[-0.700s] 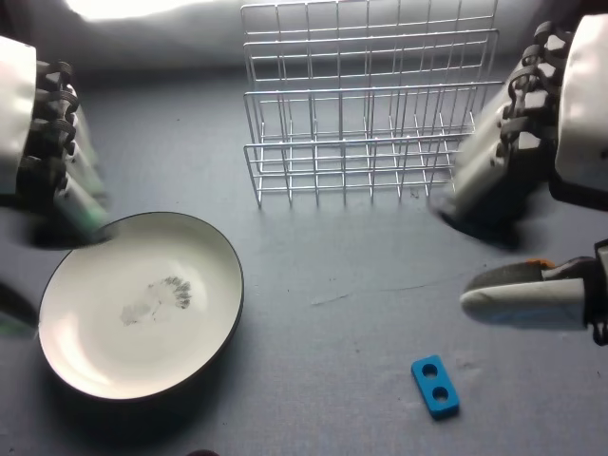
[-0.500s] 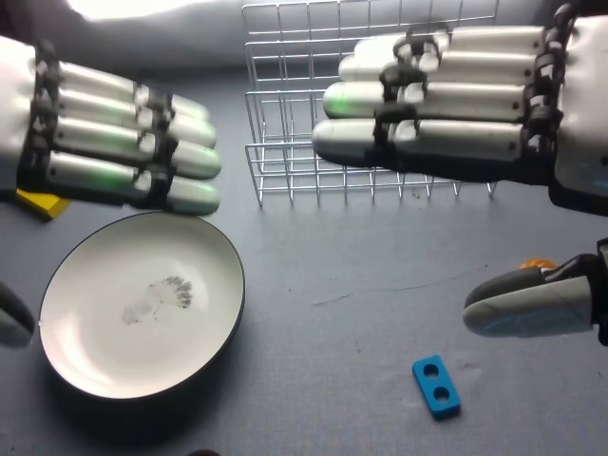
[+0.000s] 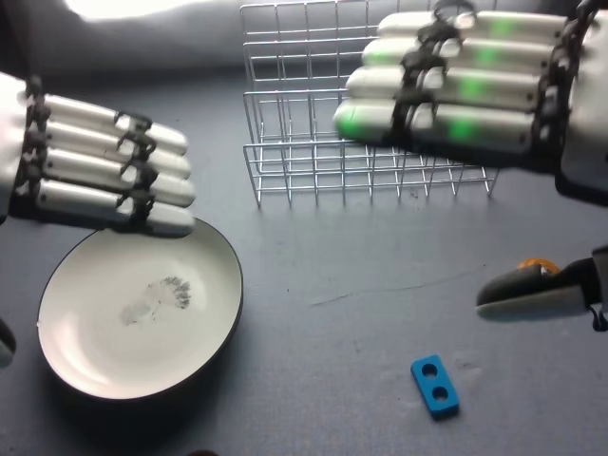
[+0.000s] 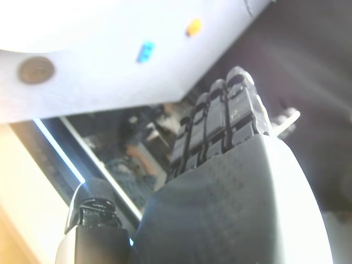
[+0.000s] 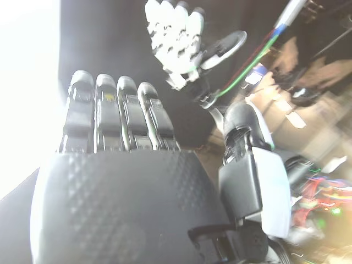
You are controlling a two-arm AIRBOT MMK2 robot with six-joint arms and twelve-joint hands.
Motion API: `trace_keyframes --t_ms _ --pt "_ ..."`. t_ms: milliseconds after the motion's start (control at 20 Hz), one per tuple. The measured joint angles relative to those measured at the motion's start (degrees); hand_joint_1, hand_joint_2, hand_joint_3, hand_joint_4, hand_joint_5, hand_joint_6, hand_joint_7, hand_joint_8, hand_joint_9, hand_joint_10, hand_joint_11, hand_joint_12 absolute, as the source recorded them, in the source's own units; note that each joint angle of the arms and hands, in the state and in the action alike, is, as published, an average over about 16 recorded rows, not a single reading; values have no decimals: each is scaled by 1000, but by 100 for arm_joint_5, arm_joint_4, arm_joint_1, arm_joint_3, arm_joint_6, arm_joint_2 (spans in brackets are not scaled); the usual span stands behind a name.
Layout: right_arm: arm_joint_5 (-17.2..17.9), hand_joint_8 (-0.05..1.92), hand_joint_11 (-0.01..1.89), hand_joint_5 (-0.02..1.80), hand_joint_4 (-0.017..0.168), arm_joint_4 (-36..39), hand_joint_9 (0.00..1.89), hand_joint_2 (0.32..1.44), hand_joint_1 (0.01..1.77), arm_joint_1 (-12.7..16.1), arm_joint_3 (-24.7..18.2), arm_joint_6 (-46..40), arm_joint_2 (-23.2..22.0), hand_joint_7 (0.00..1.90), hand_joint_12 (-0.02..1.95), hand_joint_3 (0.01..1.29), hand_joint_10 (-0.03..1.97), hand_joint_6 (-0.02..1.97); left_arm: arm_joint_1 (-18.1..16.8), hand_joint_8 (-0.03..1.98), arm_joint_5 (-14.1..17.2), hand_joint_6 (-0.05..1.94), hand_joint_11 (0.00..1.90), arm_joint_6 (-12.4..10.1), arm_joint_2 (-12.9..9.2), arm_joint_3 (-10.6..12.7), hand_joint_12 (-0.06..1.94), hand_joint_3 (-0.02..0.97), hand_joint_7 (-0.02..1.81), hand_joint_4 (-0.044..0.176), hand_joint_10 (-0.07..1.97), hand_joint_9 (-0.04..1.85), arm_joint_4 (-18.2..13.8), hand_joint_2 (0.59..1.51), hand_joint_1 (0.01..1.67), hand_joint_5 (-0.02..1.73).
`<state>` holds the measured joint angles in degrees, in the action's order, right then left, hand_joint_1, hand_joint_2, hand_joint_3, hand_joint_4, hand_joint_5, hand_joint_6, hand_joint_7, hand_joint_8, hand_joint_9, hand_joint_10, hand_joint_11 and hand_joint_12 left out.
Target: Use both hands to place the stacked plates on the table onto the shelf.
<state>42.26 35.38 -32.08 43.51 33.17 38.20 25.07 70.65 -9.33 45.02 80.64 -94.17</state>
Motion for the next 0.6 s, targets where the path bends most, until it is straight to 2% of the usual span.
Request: trace_keyframes --t_ms 400,600 --pt "1 15 23 16 4 10 15 1023 920 -92 1 484 19 16 106 15 8 18 1093 -12 -27 -15 15 546 284 621 -14 34 20 -4 8 20 365 1078 20 18" --pt "-106 15 21 15 3 18 12 994 1136 -100 2 505 41 13 111 15 8 18 1644 -12 33 -14 16 886 434 927 -13 31 19 -4 8 20 610 1075 20 20"
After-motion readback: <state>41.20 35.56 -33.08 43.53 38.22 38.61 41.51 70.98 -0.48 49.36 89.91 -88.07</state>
